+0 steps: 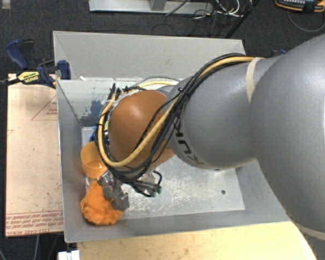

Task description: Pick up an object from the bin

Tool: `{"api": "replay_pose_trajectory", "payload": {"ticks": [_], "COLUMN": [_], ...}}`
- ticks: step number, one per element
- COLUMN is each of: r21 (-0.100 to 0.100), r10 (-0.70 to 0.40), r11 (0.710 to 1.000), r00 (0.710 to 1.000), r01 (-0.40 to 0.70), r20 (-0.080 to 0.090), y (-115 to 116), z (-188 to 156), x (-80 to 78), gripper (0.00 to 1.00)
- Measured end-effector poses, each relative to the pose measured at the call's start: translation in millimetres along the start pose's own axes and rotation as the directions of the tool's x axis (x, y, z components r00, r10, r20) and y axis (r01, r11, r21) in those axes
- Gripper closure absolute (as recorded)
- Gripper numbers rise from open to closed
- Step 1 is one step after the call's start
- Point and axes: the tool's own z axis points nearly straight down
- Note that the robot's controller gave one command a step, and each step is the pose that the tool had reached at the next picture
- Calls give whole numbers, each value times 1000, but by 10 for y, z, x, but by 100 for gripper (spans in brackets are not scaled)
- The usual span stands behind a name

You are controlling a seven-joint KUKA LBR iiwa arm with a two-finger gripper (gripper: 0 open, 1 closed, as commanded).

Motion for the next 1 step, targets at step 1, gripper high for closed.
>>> {"api": "replay_pose_trajectory", "payload": {"ticks": [1], "r21": [2], "r10": [-13], "r11": [1000], "r00": [1000], "r01": [13], "r20": [12], "y": [-96], "z": [-2056], "x": [-136], "gripper": [100]}}
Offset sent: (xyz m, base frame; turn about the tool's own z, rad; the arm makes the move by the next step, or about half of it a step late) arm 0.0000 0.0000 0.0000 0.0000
